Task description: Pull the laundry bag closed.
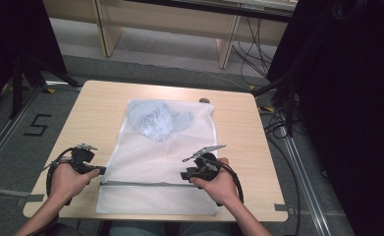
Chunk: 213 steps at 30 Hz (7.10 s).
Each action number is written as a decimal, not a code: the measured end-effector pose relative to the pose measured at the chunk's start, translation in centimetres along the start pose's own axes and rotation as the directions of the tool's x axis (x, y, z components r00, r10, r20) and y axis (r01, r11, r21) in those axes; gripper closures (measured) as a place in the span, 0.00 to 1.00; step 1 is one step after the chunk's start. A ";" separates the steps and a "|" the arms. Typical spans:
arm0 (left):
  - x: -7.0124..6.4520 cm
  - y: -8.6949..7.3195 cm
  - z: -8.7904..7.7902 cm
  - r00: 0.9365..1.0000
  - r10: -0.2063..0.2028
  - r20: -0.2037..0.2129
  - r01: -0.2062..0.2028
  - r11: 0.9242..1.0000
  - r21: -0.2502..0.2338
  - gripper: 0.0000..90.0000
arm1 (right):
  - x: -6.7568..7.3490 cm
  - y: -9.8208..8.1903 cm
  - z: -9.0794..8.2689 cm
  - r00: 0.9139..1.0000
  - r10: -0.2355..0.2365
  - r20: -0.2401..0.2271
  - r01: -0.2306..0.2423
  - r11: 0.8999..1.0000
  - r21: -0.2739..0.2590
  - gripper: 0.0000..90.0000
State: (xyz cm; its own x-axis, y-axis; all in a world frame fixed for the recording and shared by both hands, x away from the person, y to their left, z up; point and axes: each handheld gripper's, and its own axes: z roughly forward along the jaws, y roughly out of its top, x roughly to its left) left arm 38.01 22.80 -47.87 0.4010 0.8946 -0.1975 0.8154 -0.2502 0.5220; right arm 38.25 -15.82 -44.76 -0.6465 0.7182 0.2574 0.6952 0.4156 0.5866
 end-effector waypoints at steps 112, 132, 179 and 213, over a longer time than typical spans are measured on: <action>-0.2 -0.4 1.3 0.998 -0.064 0.027 0.059 0.986 0.154 1.00 | 13.9 7.1 15.5 0.973 -0.029 -0.230 0.056 0.992 0.113 0.76; -0.2 -0.5 1.4 0.997 -0.077 0.027 0.072 0.987 0.142 1.00 | 14.4 7.3 16.4 0.964 -0.017 -0.265 0.058 0.987 0.149 0.89; -1.7 -0.8 1.4 1.000 -0.010 -0.023 0.013 0.993 0.120 1.00 | 14.2 7.0 15.4 0.987 0.037 -0.159 -0.010 0.986 0.168 0.97; -1.3 -0.8 1.3 1.000 -0.017 -0.007 0.018 0.992 0.125 1.00 | 13.7 6.4 13.4 0.992 -0.020 -0.124 0.039 0.988 0.150 0.97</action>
State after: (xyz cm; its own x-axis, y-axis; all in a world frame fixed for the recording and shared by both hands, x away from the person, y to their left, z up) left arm 37.42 21.37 -49.14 0.3837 0.9014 -0.2005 0.8684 -0.2783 0.4104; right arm 38.05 4.16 -47.73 -0.6942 0.6352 0.3384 0.7089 0.5222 0.4742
